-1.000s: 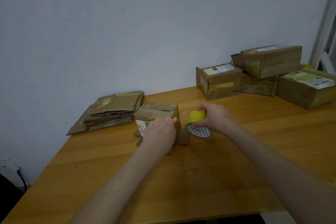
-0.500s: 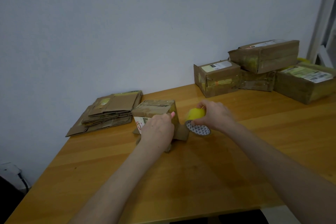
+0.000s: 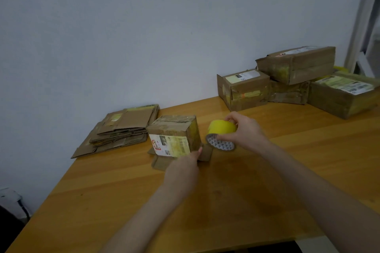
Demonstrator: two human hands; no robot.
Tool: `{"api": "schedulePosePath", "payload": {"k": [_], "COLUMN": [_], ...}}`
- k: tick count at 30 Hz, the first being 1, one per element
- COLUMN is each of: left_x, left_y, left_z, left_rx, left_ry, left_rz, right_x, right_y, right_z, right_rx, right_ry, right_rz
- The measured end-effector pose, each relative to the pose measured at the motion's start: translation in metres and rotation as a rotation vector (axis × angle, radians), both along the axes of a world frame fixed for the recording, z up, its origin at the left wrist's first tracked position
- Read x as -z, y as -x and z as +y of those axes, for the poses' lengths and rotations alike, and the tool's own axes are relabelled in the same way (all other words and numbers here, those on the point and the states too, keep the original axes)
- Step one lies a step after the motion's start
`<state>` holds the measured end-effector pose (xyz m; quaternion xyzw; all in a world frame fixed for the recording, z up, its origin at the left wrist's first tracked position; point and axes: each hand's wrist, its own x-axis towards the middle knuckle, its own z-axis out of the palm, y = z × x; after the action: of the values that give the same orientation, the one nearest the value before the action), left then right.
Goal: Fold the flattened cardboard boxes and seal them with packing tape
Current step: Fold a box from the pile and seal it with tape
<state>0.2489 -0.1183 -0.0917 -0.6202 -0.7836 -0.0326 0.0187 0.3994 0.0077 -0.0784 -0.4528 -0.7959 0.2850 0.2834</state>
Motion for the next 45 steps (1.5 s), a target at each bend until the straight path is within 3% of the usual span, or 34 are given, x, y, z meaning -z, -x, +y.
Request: {"api": "schedulePosePath", "payload": {"k": [3, 5, 8, 12, 18, 20, 24, 29, 33, 35, 38, 42, 45], "left_x": [0.003, -0.017, -0.049, -0.066, -0.059, -0.06, -0.061, -0.06, -0.059, -0.06, -0.062, -0.066, -0.064], "left_y": [-0.002, 0.001, 0.005, -0.003, -0.012, -0.018, -0.032, -0.046, -0.056, -0.058, -0.061, -0.071, -0.075], "left_z": [-0.007, 0.003, 0.024, 0.044, 0.054, 0.059, 0.069, 0.08, 0.082, 0.083, 0.088, 0.096, 0.103], "left_rx": [0.052, 0.053, 0.074, 0.026, -0.039, -0.044, 0.004, 0.065, 0.223, 0.243, 0.218, 0.107, 0.098], "left_ry": [0.029, -0.139, -0.467, -0.322, -0.508, -0.507, -0.521, -0.554, -0.65, -0.684, -0.704, -0.639, -0.596], "left_rz": [0.077, 0.079, -0.206, -0.785, -0.954, -0.956, -0.723, -0.621, -0.331, -0.276, -0.373, -0.681, -0.697], "right_x": [-0.002, -0.001, -0.001, -0.001, -0.002, -0.002, -0.001, -0.002, -0.004, -0.007, -0.01, -0.011, -0.009], "right_y": [-0.006, -0.009, -0.011, -0.015, -0.031, -0.036, -0.044, -0.056, -0.061, -0.064, -0.068, -0.074, -0.079], "right_z": [-0.002, -0.004, -0.007, -0.013, -0.018, -0.019, -0.019, -0.014, -0.011, -0.012, -0.012, -0.01, -0.009], "right_rx": [-0.052, -0.072, -0.089, -0.103, -0.086, -0.073, -0.016, 0.046, 0.078, 0.083, 0.111, 0.14, 0.16], "right_ry": [-0.029, -0.073, -0.143, -0.242, -0.261, -0.262, -0.244, -0.25, -0.217, -0.22, -0.242, -0.251, -0.25], "right_rz": [0.153, 0.221, 0.299, 0.353, 0.338, 0.316, 0.271, 0.223, 0.19, 0.172, 0.162, 0.148, 0.125]}}
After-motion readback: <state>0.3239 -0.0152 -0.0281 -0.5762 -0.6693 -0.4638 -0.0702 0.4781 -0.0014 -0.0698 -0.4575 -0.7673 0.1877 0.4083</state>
